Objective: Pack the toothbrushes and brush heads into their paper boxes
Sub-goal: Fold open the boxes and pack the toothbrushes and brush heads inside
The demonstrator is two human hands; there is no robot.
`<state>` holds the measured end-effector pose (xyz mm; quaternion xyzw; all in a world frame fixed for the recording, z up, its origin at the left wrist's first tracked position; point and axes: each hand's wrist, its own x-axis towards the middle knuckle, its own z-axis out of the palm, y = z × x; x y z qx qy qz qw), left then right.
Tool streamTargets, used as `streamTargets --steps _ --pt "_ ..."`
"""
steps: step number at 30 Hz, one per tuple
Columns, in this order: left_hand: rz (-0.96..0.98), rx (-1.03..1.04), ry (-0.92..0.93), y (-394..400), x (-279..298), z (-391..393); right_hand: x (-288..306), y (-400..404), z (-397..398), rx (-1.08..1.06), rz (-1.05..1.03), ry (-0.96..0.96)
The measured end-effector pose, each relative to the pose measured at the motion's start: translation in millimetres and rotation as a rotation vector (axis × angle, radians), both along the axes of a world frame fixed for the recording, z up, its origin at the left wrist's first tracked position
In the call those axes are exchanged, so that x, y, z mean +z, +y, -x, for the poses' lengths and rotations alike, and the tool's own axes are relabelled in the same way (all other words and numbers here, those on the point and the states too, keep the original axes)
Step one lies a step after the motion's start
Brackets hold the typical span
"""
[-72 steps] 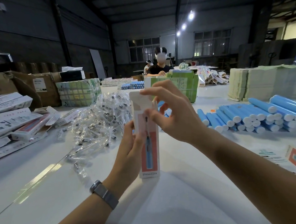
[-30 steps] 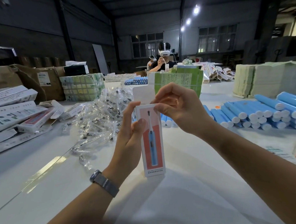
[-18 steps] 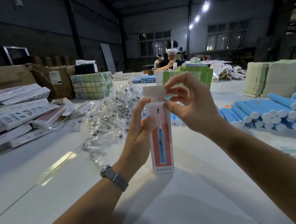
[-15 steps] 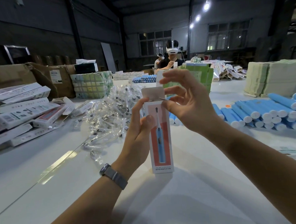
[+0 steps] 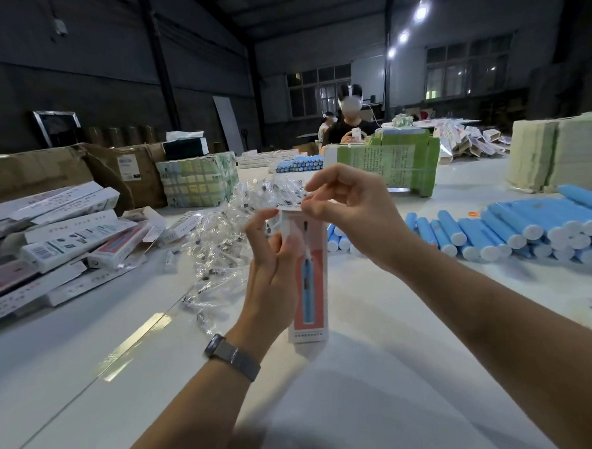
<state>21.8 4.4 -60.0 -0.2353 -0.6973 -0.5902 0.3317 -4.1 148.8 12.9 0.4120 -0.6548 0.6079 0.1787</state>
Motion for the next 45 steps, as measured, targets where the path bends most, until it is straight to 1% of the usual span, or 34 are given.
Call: streamTargets --steps 3,8,11,14,16,18,22,25,30,39,42,45 --pt "0.025 0.004 0.004 0 -1 0 0 0 2 0.004 -0.017 0.004" --pt "0.062 0.014 0.033 -1 -2 0 6 6 1 -0.012 -0.164 0.038" --pt "0.075 0.010 0.026 0 -1 -2 7 7 0 -0.007 -0.203 0.041" --pt "0.101 0.029 0.019 2 -1 -4 8 9 -3 -0.068 -0.269 0.133" --pt "0.128 0.048 0.019 3 -1 -4 7 10 -4 -0.105 -0.265 0.190" --pt "0.141 0.063 0.025 4 -2 -4 6 9 -6 -0.117 -0.245 0.198" --pt "0.150 0.042 0.021 5 -3 -4 4 10 -7 -0.141 -0.189 0.146" --pt "0.131 0.027 0.002 5 -2 -3 5 13 -9 -0.151 -0.230 0.171" --pt "0.125 0.006 -0.009 5 -2 -5 6 13 -12 -0.166 -0.229 0.175" --pt "0.143 0.001 -0.067 7 4 -11 6 11 -11 -0.180 -0.116 0.108" --pt "0.162 -0.008 -0.062 7 4 -12 9 12 -13 -0.192 -0.126 0.128" --pt "0.166 -0.014 -0.057 7 5 -11 9 14 -12 -0.183 -0.156 0.099"
